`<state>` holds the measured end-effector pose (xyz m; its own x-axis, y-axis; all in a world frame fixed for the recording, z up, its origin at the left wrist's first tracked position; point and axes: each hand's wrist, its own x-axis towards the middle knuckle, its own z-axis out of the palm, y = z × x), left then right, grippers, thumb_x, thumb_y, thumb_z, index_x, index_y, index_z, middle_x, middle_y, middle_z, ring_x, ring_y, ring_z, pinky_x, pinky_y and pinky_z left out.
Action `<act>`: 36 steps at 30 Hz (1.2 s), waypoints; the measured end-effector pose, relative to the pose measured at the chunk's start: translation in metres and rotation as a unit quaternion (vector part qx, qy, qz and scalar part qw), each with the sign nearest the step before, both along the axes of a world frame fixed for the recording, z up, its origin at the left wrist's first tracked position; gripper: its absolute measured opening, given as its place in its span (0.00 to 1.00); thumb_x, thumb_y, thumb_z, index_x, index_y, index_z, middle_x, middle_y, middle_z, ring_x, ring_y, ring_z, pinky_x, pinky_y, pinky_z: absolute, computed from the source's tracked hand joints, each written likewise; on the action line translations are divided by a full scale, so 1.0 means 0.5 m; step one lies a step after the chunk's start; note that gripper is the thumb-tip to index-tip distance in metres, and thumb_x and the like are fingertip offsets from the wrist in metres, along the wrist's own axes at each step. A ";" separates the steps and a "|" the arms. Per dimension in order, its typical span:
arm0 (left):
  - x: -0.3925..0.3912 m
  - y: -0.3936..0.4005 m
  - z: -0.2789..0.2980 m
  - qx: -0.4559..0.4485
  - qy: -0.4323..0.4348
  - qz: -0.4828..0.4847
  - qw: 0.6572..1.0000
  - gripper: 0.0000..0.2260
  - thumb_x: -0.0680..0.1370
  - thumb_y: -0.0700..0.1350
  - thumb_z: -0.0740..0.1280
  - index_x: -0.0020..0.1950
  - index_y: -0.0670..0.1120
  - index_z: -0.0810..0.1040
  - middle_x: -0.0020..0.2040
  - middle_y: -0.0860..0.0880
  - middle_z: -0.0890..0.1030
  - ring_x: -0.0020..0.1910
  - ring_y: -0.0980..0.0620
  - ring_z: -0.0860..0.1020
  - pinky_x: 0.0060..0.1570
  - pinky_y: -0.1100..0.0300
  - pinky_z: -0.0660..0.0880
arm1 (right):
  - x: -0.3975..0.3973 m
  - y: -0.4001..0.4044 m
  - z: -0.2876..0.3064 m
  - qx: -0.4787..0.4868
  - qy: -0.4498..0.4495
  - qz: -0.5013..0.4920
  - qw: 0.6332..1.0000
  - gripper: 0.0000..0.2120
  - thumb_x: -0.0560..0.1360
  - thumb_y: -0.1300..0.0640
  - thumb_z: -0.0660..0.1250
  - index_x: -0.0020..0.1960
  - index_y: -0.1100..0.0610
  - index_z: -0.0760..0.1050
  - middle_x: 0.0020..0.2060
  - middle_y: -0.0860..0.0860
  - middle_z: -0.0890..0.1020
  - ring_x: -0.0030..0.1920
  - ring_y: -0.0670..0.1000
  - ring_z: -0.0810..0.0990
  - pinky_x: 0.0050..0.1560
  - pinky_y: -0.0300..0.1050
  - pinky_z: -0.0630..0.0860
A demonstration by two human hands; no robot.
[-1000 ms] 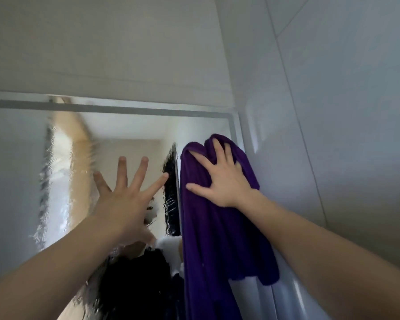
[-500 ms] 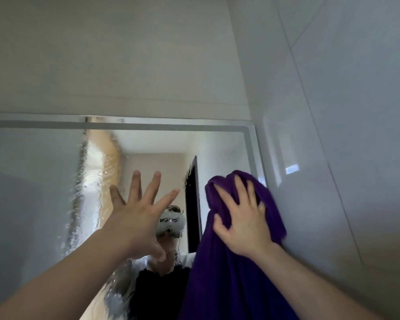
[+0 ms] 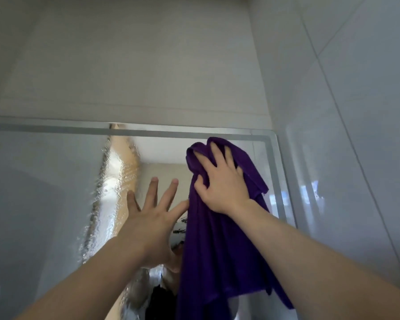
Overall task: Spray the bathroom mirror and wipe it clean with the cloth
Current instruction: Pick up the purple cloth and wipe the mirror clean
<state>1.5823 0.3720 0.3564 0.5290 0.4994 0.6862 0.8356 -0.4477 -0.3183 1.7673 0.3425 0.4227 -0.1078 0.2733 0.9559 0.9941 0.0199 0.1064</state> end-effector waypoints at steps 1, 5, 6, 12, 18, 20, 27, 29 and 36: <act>-0.001 0.005 -0.004 0.010 -0.009 -0.008 1.000 0.56 0.68 0.67 0.74 0.77 0.67 0.32 0.78 0.52 0.24 0.72 0.39 0.21 0.70 0.22 0.38 | 0.010 -0.003 -0.015 -0.004 -0.017 0.008 1.000 0.30 0.79 0.46 0.58 0.80 0.43 0.57 0.83 0.49 0.49 0.82 0.59 0.45 0.73 0.68 0.60; -0.002 0.011 -0.009 0.016 -0.017 -0.006 1.000 0.53 0.71 0.66 0.71 0.77 0.67 0.30 0.78 0.52 0.24 0.73 0.39 0.20 0.71 0.23 0.37 | 0.099 -0.023 -0.019 0.044 0.026 0.027 0.998 0.31 0.74 0.48 0.58 0.78 0.47 0.65 0.82 0.51 0.58 0.81 0.59 0.53 0.68 0.68 0.68; -0.002 0.008 -0.007 0.005 -0.011 0.001 1.000 0.58 0.67 0.66 0.75 0.77 0.66 0.30 0.77 0.52 0.22 0.73 0.38 0.20 0.70 0.23 0.35 | 0.122 -0.028 -0.010 0.067 0.059 0.026 0.996 0.32 0.73 0.48 0.57 0.77 0.48 0.66 0.81 0.52 0.60 0.81 0.59 0.55 0.68 0.68 0.68; -0.001 -0.001 -0.001 -0.017 -0.007 0.008 1.000 0.65 0.61 0.67 0.79 0.77 0.66 0.29 0.75 0.53 0.20 0.72 0.37 0.19 0.71 0.24 0.34 | 0.152 -0.033 0.087 0.090 0.124 0.003 0.988 0.31 0.76 0.55 0.59 0.79 0.48 0.63 0.81 0.53 0.59 0.81 0.62 0.53 0.73 0.71 0.61; -0.001 -0.008 -0.003 -0.020 -0.017 0.003 1.000 0.66 0.60 0.70 0.78 0.75 0.67 0.26 0.75 0.56 0.19 0.74 0.39 0.21 0.72 0.24 0.37 | 0.092 -0.015 0.021 0.032 0.039 0.007 0.999 0.28 0.80 0.52 0.58 0.80 0.46 0.61 0.83 0.50 0.53 0.82 0.59 0.50 0.72 0.67 0.62; -0.012 -0.014 -0.009 -0.037 -0.049 0.014 0.998 0.69 0.57 0.72 0.77 0.74 0.68 0.23 0.74 0.56 0.19 0.74 0.37 0.22 0.71 0.22 0.41 | 0.096 -0.024 -0.023 0.006 0.017 0.014 1.000 0.28 0.79 0.49 0.57 0.80 0.45 0.60 0.83 0.49 0.52 0.82 0.58 0.48 0.71 0.66 0.64; -0.132 -0.004 0.032 -0.119 -0.174 0.033 0.977 0.71 0.43 0.78 0.73 0.65 0.76 0.20 0.68 0.58 0.13 0.71 0.32 0.20 0.68 0.18 0.51 | 0.193 -0.060 -0.026 0.014 0.113 -0.001 0.993 0.30 0.81 0.50 0.56 0.82 0.44 0.55 0.83 0.49 0.47 0.82 0.58 0.43 0.75 0.66 0.62; -0.142 -0.002 0.046 -0.125 -0.160 0.032 0.979 0.71 0.38 0.80 0.67 0.64 0.76 0.19 0.67 0.59 0.12 0.70 0.32 0.19 0.67 0.18 0.53 | 0.175 -0.055 0.026 0.014 0.139 -0.016 0.990 0.31 0.81 0.49 0.56 0.82 0.44 0.51 0.83 0.51 0.45 0.82 0.60 0.42 0.78 0.65 0.55; -0.140 0.009 0.042 -0.113 -0.162 0.027 0.980 0.70 0.43 0.78 0.73 0.64 0.76 0.20 0.68 0.59 0.13 0.71 0.33 0.20 0.68 0.19 0.51 | 0.036 -0.018 0.084 -0.008 0.066 -0.022 0.998 0.31 0.80 0.46 0.55 0.81 0.42 0.52 0.83 0.51 0.44 0.82 0.62 0.45 0.76 0.68 0.50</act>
<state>1.5124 0.3764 0.3773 0.2708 0.6790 0.6824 0.9010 -0.4284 0.0687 1.7854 0.3333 0.4645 0.0305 0.2897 0.9566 0.9994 -0.0236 -0.0247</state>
